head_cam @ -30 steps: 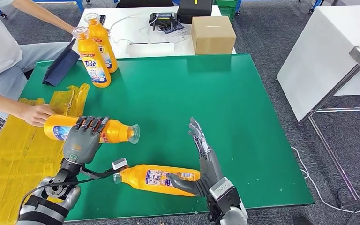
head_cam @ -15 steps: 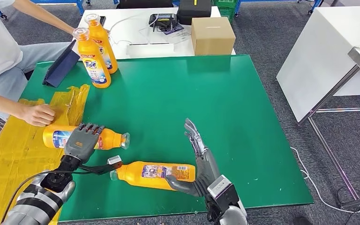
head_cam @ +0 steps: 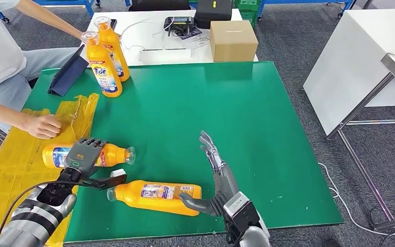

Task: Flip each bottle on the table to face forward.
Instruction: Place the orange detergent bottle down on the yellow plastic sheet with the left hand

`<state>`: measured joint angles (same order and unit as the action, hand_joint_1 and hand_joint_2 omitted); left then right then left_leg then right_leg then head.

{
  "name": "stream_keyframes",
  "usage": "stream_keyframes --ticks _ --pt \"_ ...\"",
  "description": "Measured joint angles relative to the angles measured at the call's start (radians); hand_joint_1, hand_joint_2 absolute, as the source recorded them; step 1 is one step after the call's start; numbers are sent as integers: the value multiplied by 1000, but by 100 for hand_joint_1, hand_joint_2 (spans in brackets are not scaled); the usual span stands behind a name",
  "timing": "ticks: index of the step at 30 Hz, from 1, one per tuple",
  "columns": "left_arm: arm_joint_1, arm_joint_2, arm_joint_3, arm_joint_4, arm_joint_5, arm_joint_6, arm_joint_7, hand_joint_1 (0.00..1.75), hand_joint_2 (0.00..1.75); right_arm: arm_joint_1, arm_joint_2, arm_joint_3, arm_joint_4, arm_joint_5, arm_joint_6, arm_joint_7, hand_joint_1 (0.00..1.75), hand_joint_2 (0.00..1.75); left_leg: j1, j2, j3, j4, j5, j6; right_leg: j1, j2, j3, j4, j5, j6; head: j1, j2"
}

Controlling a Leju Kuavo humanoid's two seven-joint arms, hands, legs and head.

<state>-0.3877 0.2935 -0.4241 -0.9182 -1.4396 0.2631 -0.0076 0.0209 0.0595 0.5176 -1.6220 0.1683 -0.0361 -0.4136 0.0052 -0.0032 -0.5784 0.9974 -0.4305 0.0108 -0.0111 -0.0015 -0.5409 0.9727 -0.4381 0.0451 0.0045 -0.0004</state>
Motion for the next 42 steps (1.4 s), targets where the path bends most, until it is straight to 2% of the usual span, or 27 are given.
stream_keyframes --ticks 6,15,16,19,20,34,37,42 --pt "42 45 21 -82 95 -29 -41 175 175 13 0 -13 0 11 -6 4 0 175 0 0 -1 0 0 0 0 0 -2 0 0 0 0 0" --pt "121 79 64 -191 148 -17 -62 175 175 19 0 -23 0 14 -9 5 0 175 0 0 -5 0 0 0 -1 0 -5 0 0 0 0 0" --pt "125 81 65 -197 150 -17 -62 156 175 19 0 -24 0 14 -9 5 0 175 0 0 -5 0 0 0 -1 0 -5 0 0 0 0 0" --pt "134 84 70 -209 152 -17 -62 25 175 19 0 -24 0 15 -9 5 0 175 0 0 -5 0 0 0 -1 0 -5 0 0 0 0 0" --pt "137 84 72 -210 152 -17 -62 0 175 19 0 -24 0 15 -9 5 0 175 0 0 -5 0 0 0 -1 0 -5 0 0 0 0 0" --pt "144 79 82 -214 149 -15 -61 0 175 19 0 -26 4 38 -14 13 0 175 0 0 -6 0 0 0 -1 0 -6 0 0 0 0 0" --pt "148 73 82 -215 127 24 -45 0 175 19 0 -26 6 43 -15 16 0 175 0 0 -6 0 0 0 -1 0 -6 0 0 0 0 0" --pt "166 50 98 -234 86 149 -25 0 175 19 0 -26 14 48 -17 23 0 175 0 0 -7 0 0 0 -1 0 -7 0 0 0 0 0"
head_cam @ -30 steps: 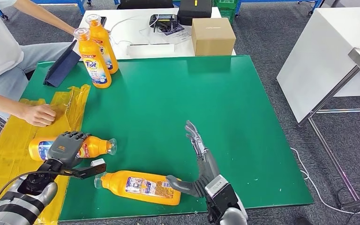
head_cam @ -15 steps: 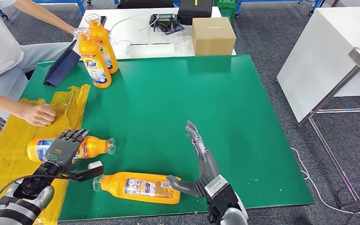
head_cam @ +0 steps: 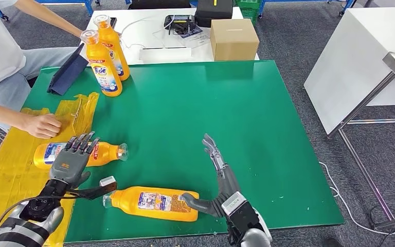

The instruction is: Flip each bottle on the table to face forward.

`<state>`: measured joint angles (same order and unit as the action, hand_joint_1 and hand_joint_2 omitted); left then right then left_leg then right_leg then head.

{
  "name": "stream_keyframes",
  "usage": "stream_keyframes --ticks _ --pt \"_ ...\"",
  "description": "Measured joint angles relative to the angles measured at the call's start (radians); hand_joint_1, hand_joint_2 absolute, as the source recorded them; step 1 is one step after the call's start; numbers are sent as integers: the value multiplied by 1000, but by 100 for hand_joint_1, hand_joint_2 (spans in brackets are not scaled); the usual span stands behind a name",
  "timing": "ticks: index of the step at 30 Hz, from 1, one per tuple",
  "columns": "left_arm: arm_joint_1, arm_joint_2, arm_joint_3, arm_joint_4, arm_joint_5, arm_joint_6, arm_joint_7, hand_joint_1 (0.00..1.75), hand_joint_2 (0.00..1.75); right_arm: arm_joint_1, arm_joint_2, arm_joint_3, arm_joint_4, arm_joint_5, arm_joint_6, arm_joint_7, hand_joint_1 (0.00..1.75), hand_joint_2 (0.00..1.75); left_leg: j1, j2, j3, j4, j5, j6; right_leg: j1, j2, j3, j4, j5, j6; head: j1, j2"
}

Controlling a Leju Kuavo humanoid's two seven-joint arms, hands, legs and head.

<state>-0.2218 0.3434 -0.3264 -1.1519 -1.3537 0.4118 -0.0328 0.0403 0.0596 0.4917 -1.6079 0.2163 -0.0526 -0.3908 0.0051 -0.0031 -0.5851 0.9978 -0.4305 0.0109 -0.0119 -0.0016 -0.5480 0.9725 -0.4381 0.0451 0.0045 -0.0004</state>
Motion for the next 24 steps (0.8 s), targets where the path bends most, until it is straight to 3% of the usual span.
stream_keyframes --ticks 5,10,12,17,24 --pt "31 -59 58 -54 29 199 -23 0 175 1 0 0 10 3 -5 2 0 175 0 0 -1 0 0 0 0 0 -1 0 0 0 0 0" --pt "76 -217 219 -197 193 287 -292 0 175 1 -2 7 27 72 -58 33 0 175 -1 0 -2 0 0 0 -2 0 -2 0 0 0 0 0" --pt "86 -275 282 -243 237 288 -352 0 175 0 -3 13 37 106 -79 44 0 175 -1 0 -2 0 0 0 -2 0 -2 0 0 0 0 0" --pt "102 -347 363 -305 253 288 -371 0 175 0 -6 20 51 121 -89 49 0 175 -1 -1 -2 0 0 0 -1 0 -2 0 0 0 0 0" --pt "112 -384 396 -335 253 288 -373 0 175 0 -8 21 60 122 -90 49 0 175 0 0 -3 0 0 0 -1 0 -2 0 0 0 0 0"
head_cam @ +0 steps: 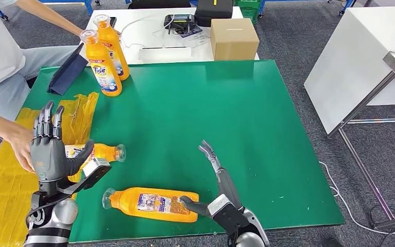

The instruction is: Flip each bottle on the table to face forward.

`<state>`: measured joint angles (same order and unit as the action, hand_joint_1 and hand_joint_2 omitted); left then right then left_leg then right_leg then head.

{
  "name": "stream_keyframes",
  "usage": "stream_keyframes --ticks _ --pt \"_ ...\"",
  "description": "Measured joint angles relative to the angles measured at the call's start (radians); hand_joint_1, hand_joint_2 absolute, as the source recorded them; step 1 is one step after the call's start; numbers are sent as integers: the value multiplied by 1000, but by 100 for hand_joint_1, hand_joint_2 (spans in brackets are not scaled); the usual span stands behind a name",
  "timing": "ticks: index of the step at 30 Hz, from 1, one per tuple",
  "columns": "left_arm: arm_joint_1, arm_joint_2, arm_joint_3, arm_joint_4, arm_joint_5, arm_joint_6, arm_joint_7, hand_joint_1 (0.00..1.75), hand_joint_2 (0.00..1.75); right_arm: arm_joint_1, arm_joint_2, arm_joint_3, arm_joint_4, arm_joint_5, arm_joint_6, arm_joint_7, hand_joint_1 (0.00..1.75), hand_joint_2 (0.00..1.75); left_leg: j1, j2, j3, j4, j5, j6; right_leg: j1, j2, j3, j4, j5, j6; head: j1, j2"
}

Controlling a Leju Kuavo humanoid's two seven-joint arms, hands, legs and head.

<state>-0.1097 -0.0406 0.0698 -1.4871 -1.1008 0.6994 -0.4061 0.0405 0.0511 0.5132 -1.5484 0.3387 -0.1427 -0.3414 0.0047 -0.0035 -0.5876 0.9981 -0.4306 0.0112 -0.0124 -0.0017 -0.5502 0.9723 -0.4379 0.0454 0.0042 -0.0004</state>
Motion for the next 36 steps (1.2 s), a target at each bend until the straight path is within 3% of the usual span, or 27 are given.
stream_keyframes --ticks 5,9,12,15,24,30,36 --pt "3 -14 15 -7 125 0 -50 0 175 -6 -3 14 6 94 -37 34 0 175 0 0 0 0 0 0 0 0 0 0 0 0 0 0" --pt "12 -8 -17 -21 309 -10 -22 0 175 -41 -16 76 27 334 -63 126 0 175 0 0 0 0 0 0 0 0 0 0 0 0 0 0" --pt "18 -1 -56 -36 347 -31 -12 0 175 -87 -31 153 66 505 -49 212 0 175 0 0 0 0 0 0 0 0 0 0 0 0 0 0" --pt "19 1 -97 -41 347 -38 -8 0 175 -133 -40 222 115 590 -41 258 0 175 0 0 0 0 0 0 0 0 0 0 0 0 0 0" --pt "0 -1 -192 -49 402 -61 -12 0 175 -259 -4 362 270 653 -17 309 0 175 0 0 0 0 0 0 0 0 0 0 0 0 0 0" --pt "-23 -5 -221 -47 419 -72 -18 0 175 -314 40 419 369 640 14 323 0 175 0 0 0 0 0 0 0 0 -1 0 0 0 0 0" --pt "-41 -8 -242 -34 423 -72 -21 0 175 -361 74 466 480 669 14 391 0 175 0 0 0 0 0 0 0 0 0 0 0 0 0 0"
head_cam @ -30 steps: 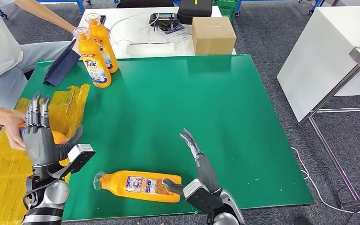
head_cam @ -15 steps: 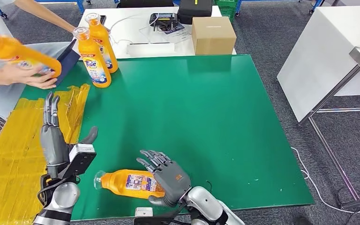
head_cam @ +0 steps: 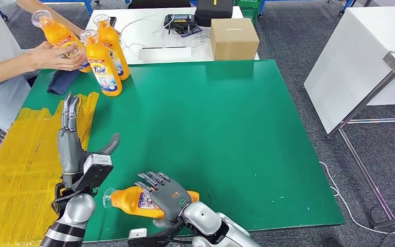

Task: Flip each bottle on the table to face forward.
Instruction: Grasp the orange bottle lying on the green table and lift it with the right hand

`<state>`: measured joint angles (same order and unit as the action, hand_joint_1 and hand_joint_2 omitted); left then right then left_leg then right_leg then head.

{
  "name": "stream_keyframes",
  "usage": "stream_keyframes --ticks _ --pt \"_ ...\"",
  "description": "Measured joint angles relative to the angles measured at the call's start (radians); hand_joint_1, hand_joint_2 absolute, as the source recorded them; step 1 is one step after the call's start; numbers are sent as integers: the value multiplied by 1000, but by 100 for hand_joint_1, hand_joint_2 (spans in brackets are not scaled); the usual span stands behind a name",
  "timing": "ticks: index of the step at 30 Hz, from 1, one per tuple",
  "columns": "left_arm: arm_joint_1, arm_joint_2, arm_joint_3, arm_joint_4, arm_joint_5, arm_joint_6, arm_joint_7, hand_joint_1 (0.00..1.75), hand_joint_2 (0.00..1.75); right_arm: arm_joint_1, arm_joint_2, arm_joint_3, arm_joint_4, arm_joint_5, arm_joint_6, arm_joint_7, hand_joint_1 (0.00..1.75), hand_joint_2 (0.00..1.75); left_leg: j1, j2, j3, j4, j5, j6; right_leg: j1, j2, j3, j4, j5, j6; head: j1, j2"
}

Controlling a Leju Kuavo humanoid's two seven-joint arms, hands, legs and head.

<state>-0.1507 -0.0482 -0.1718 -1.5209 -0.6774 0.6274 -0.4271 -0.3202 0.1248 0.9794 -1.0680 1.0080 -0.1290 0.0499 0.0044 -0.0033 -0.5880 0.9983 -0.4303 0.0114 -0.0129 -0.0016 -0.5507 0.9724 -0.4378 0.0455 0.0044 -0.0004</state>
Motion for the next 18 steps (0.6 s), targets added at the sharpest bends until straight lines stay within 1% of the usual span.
stream_keyframes --ticks 8,13,18 --pt "-2 -1 -3 11 4 1 1 0 175 -28 12 30 87 82 -19 74 0 175 0 0 0 0 0 0 0 0 0 0 0 0 0 0" --pt "8 -1 -1 10 4 3 3 0 175 -31 8 43 94 148 -38 118 0 175 0 0 0 0 0 0 0 0 0 0 0 0 0 0" --pt "14 -1 1 10 4 3 4 0 175 -30 2 49 89 170 -43 129 0 175 0 0 0 0 0 0 0 0 0 0 0 0 0 0"
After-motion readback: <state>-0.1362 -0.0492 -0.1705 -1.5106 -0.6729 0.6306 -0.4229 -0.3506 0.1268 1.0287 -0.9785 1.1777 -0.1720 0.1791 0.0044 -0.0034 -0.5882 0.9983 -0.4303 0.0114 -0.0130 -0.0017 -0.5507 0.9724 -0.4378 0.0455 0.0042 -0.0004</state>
